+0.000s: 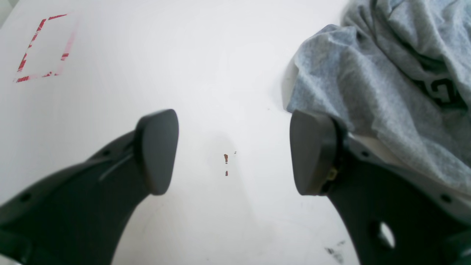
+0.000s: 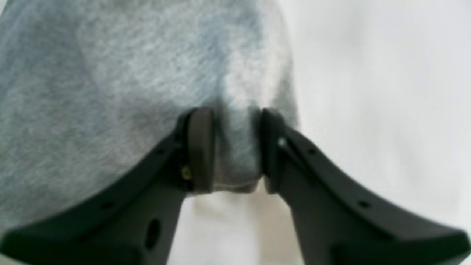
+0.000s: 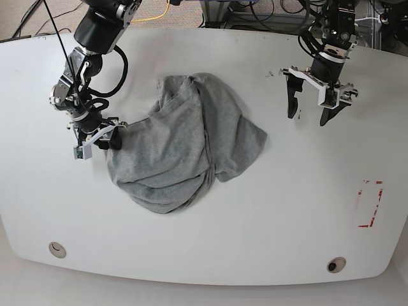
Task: Layout the t-shirt on the table in an organized manner, then fold the t-shirt properly
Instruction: 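Lower the right gripper to the edge of the crumpled grey t-shirt, then lower the left gripper to the shirt and pinch fabric with both grippers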
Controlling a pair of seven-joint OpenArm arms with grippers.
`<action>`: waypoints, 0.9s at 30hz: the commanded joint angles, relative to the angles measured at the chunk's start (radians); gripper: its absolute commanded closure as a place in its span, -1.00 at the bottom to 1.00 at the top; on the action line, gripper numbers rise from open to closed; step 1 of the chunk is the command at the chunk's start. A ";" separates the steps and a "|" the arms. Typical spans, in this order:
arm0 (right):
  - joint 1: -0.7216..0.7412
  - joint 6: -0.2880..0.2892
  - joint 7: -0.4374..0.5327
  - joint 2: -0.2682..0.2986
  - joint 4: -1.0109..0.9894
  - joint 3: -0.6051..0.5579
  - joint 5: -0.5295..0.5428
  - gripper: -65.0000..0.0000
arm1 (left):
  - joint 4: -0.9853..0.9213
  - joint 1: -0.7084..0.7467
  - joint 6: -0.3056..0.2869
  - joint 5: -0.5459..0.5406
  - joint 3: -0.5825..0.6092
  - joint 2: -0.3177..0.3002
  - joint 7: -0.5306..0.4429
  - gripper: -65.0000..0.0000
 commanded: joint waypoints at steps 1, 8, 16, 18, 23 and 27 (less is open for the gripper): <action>0.019 0.006 0.027 0.023 0.010 0.001 0.026 0.53 | 0.010 -0.025 0.001 -0.003 -0.003 -0.006 -0.025 -0.39; 0.011 0.006 0.020 0.024 0.027 0.001 0.026 1.00 | -0.038 -0.091 0.001 -0.006 0.016 0.000 0.045 -0.39; -0.052 0.006 0.019 0.019 0.140 0.001 0.026 1.00 | -0.124 -0.194 0.001 -0.006 0.078 0.043 0.133 -0.39; -0.067 0.006 0.019 0.018 0.169 -0.001 0.027 1.00 | -0.153 -0.231 0.000 -0.006 0.105 0.057 0.156 -0.39; -0.093 0.006 0.005 0.018 0.206 -0.001 0.027 1.00 | -0.230 -0.289 0.000 -0.006 0.157 0.085 0.166 -0.39; -0.104 0.006 -0.006 0.018 0.228 -0.001 0.027 1.00 | -0.302 -0.358 0.000 -0.006 0.180 0.106 0.168 -0.39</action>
